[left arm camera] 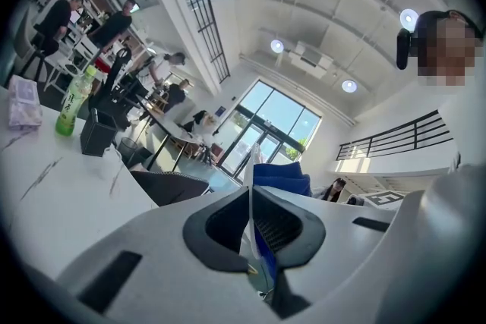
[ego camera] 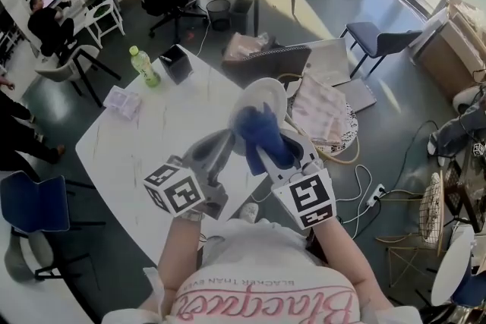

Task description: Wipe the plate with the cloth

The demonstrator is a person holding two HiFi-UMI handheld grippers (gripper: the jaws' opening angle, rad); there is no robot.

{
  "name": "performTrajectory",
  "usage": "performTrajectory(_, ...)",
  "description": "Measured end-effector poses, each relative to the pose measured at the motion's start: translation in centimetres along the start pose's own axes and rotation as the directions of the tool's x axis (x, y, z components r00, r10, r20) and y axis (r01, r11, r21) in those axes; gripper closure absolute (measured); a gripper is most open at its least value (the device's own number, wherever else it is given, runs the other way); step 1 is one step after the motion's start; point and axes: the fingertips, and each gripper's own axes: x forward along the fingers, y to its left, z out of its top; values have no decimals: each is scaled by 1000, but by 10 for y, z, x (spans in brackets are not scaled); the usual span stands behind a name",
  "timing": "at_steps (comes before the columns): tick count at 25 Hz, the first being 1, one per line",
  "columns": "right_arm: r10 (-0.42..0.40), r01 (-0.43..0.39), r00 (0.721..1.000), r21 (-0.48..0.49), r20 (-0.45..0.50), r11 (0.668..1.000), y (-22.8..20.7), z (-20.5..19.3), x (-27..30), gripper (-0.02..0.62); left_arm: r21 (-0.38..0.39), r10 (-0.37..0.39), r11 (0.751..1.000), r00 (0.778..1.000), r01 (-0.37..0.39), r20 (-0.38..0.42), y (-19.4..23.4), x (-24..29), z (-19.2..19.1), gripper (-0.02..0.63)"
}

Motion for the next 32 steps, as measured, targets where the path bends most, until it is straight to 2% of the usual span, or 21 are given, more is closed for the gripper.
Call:
performTrajectory(5,-92,92,996,23,-16,995,-34,-11,-9,460,22,0,1000,1000,0,-13,-2,2,-2,592)
performTrajectory(8,-142,143,990,48,-28,989,-52,-16,-17,459,61,6,998,1000,-5,-22,-3,2,-3,592)
performTrajectory(9,-157,158,987,54,-31,986,-58,-17,-20,459,92,12,996,1000,-9,-26,-3,2,-3,592)
performTrajectory(11,-185,187,982,64,-36,980,-66,-19,-25,459,203,37,979,998,-28,-41,0,1,-6,592)
performTrajectory(13,-206,208,978,79,-34,975,-72,-20,-31,459,353,83,934,995,-58,-57,5,1,-12,592)
performTrajectory(15,-219,221,975,105,-27,970,-77,-20,-37,459,488,132,869,989,-86,-62,11,1,-18,593)
performTrajectory(18,-222,222,975,149,-13,964,-83,-20,-42,459,629,175,771,983,-104,-51,16,-1,-26,593)
performTrajectory(19,-218,217,976,165,-10,962,-84,-20,-43,459,674,185,731,982,-106,-47,16,-1,-27,593)
performTrajectory(22,-205,202,979,189,-1,961,-85,-21,-44,459,806,219,583,975,-96,-42,15,-2,-34,594)
performTrajectory(26,-173,167,985,182,19,969,-81,-16,-44,459,937,255,345,966,-49,-43,8,-3,-46,593)
performTrajectory(27,-161,154,987,183,25,971,-79,-14,-44,459,956,255,293,966,-34,-44,6,-3,-49,593)
performTrajectory(32,-62,55,997,146,46,988,-65,-3,-40,459,996,247,85,969,8,-29,-1,-4,-60,592)
